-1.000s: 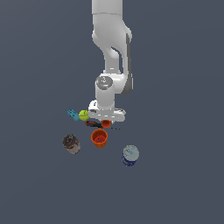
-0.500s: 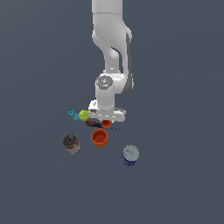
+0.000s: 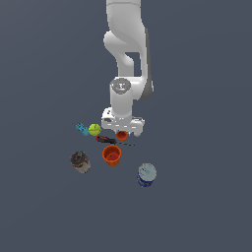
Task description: Pick up a designated object from a clutter of objects.
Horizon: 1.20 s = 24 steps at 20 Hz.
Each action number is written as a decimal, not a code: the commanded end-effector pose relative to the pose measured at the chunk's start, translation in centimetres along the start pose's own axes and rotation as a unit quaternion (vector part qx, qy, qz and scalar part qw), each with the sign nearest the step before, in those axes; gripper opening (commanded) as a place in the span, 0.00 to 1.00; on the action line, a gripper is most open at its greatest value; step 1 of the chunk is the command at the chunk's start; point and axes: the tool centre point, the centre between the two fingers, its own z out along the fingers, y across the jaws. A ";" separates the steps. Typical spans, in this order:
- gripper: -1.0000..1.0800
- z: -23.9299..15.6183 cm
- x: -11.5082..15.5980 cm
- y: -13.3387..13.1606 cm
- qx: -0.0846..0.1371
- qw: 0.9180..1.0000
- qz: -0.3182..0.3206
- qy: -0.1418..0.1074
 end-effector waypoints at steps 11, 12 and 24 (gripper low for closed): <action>0.00 -8.4 -2.5 -4.0 -0.001 1.000 0.000 0.001; 0.00 -9.2 -2.8 -4.4 -0.001 1.000 0.000 0.001; 0.00 -19.6 -5.8 -9.4 -0.002 1.000 0.000 0.001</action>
